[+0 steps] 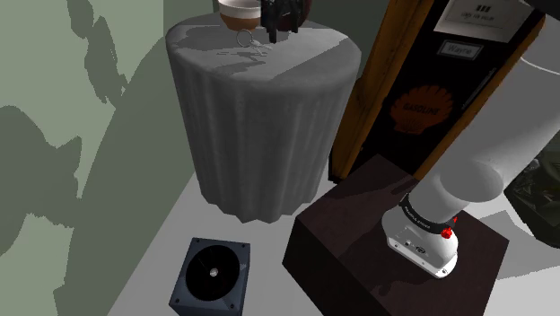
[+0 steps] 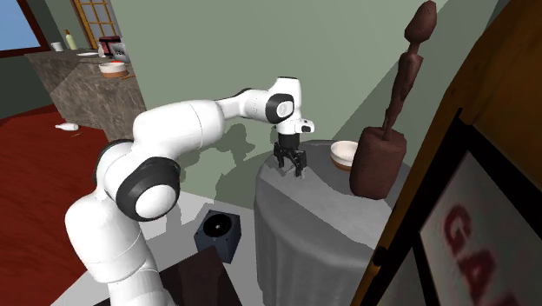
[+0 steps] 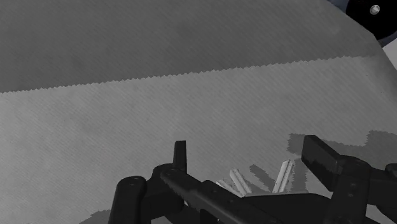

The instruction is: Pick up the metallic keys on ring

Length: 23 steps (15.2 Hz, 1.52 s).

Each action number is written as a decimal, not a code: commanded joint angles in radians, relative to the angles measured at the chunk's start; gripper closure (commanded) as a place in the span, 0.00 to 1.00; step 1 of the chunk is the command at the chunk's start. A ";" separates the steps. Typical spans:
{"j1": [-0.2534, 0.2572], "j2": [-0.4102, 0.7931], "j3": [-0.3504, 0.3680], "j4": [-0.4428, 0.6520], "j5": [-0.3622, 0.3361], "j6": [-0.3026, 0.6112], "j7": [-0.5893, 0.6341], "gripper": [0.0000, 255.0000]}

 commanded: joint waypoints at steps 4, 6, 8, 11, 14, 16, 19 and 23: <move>0.043 0.230 0.020 0.319 -0.060 -0.092 0.010 0.00; 0.070 0.341 0.024 0.485 -0.088 -0.147 0.008 0.00; 0.076 0.362 0.023 0.504 -0.092 -0.146 0.009 0.00; 0.070 0.345 0.023 0.437 -0.089 -0.096 0.016 0.00; 0.065 0.333 0.023 0.377 -0.087 -0.049 0.023 0.00; 0.064 0.330 0.023 0.366 -0.087 -0.040 0.024 0.00; 0.065 0.334 0.023 0.370 -0.087 -0.041 0.025 1.00; 0.064 0.333 0.023 0.368 -0.087 -0.040 0.024 1.00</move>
